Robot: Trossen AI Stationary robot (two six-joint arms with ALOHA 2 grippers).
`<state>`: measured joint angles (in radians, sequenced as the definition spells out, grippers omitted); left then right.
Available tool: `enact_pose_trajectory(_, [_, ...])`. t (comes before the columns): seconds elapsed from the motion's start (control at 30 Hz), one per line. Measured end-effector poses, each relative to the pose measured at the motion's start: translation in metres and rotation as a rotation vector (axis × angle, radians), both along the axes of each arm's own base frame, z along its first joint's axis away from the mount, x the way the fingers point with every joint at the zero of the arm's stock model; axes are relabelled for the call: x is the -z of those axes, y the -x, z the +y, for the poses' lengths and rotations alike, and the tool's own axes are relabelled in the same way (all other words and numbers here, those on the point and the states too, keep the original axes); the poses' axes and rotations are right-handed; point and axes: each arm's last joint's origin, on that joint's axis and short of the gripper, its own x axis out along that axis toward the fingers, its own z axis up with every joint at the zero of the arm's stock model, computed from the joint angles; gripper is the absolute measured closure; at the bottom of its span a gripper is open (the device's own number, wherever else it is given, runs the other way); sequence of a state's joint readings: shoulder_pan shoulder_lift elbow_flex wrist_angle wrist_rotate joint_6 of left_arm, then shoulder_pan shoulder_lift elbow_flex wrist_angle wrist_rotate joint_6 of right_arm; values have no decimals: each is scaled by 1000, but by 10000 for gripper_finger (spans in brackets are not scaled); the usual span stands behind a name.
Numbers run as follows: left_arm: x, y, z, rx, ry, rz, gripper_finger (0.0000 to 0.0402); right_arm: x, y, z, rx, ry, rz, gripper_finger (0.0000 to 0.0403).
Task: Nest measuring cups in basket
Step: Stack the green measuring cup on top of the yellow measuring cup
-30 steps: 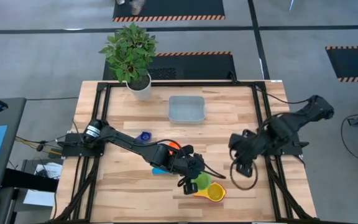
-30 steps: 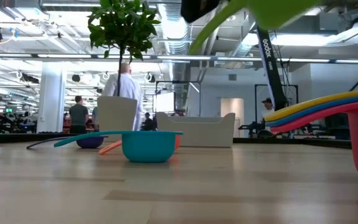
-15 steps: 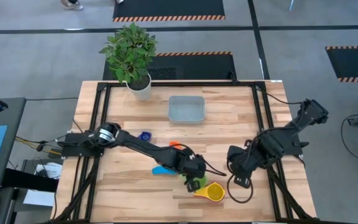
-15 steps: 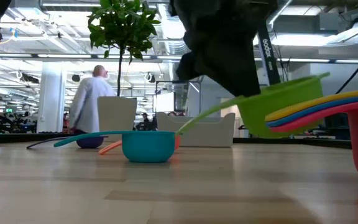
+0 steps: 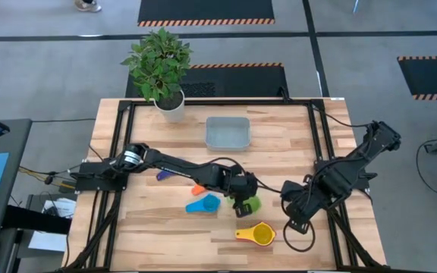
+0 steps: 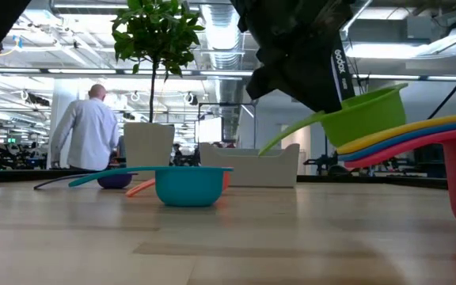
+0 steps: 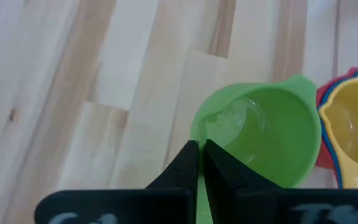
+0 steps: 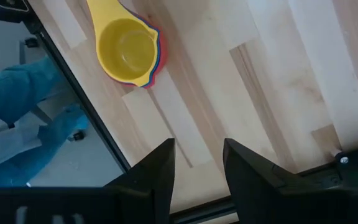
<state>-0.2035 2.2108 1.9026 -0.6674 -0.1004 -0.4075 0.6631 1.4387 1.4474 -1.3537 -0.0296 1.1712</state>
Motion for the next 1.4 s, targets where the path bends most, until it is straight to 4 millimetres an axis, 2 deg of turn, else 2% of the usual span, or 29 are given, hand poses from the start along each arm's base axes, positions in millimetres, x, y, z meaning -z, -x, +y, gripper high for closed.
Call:
enact_pose_trajectory(0.2, [3,1,-1,52,25,11,401,0,0,0,2,0,0,247])
enact_pose_trajectory(0.43, [7,1,-1,36,44,14,378,0,-1,-1,3,1,-1,250])
enact_pose_trajectory(1.07, [9,3,0,79,26,36,383,0,0,-1,3,0,-1,245])
enact_pose_trajectory(1.23, [36,-1,-3,97,48,105,379,0,0,-1,0,-10,8,237])
enact_pose_trajectory(1.4, [39,-7,-4,51,82,89,365,-1,0,0,-3,-19,15,232])
